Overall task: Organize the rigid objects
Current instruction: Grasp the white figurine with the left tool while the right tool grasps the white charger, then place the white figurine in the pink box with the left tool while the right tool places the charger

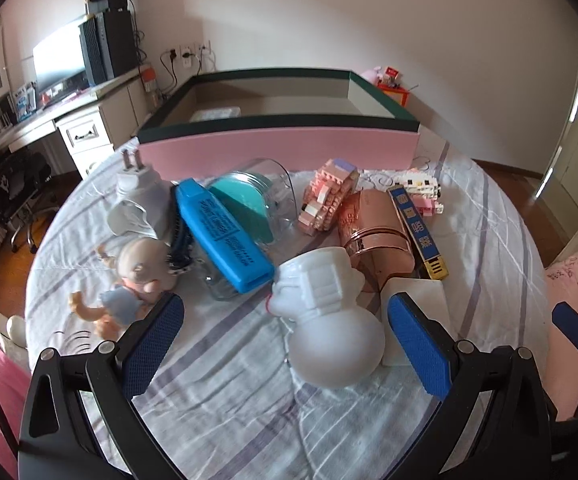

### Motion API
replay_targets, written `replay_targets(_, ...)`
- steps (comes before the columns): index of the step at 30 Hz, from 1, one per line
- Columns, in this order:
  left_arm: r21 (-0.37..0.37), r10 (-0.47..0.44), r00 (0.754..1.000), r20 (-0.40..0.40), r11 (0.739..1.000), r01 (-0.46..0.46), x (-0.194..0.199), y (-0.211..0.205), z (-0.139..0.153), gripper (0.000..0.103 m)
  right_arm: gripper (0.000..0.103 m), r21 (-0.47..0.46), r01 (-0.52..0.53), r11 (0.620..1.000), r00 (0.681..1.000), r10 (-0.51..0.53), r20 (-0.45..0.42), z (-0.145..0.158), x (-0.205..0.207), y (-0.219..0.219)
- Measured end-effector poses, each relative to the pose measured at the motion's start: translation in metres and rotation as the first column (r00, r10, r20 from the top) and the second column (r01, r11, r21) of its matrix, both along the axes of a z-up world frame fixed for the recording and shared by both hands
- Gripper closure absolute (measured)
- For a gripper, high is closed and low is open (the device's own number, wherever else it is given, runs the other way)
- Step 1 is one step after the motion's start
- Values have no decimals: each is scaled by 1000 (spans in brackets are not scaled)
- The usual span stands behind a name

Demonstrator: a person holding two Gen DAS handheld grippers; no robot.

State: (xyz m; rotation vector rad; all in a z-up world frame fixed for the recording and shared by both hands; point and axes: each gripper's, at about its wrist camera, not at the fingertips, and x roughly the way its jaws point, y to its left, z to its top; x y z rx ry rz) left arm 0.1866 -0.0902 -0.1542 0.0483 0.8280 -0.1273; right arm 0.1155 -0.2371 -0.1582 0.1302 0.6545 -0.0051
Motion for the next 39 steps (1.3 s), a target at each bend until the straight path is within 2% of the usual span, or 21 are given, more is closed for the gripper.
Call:
replay_targets(1, 1, 6, 1000, -11, 1000, -6, 4, -1, -4, 4, 0, 3, -2, 1000, 1000, 2, -6, -2, 2, -2)
replay_targets(3, -18, -6, 999, -40, 1000, 5, 10, -2, -10, 17, 0, 13, -5, 1000, 1000, 5, -11, -4, 6, -3)
replay_targets(4, -32, -10, 998, -55, 999, 8, 13, -1, -13, 20, 0, 15, -5, 1000, 1000, 5, -14, -5, 8, -4)
replay_targets(5, -44, -16, 998, -67, 999, 14, 15, -1, -16, 28, 0, 18, -8, 1000, 1000, 8, -17, -6, 10, -4)
replay_targets(6, -51, -19, 997, -72, 999, 16, 16, 0, -18, 41, 0, 19, -10, 1000, 1000, 10, -19, -6, 11, -4)
replay_targets(7, -62, -32, 997, -69, 998, 28, 15, 0, -18, 49, 0, 19, -10, 1000, 1000, 10, -20, -7, 11, -3)
replay_targets(16, -51, -60, 997, -43, 997, 58, -14, 30, -12, 51, 0, 14, -47, 999, 998, 47, -32, -8, 19, 19)
replay_targets(22, -50, -16, 1000, -26, 999, 14, -21, 60, -7, 51, 0, -6, -75, 997, 996, 75, -44, -9, 35, 46)
replay_targets(26, -61, -2, 1000, -19, 998, 0, -18, 73, -6, 51, 0, -38, -59, 997, 995, 56, -83, -16, 51, 59)
replay_targets(27, -61, -4, 1000, -20, 998, 3, -18, 74, -6, 51, 3, -48, -56, 997, 994, 51, -100, -18, 54, 60)
replay_targets(28, -60, -5, 1000, -17, 998, 4, -19, 74, -6, 51, 17, -58, -51, 997, 992, 44, -115, -19, 57, 61)
replay_targets(30, -61, -9, 1000, -13, 998, 8, -19, 74, -5, 51, 37, -46, -56, 997, 991, 50, -126, -21, 59, 58)
replay_targets(32, -62, -10, 1000, -7, 998, 9, -20, 72, -4, 51, 47, -54, -60, 997, 990, 53, -130, -22, 58, 57)
replay_targets(33, -62, -12, 1000, -4, 998, 11, -20, 72, -2, 51, 60, -56, -71, 996, 990, 64, -123, -21, 56, 57)
replay_targets(39, -41, -17, 998, 54, 999, 19, -26, 69, 16, 51, 62, -8, -98, 995, 991, 97, -94, -15, 44, 50)
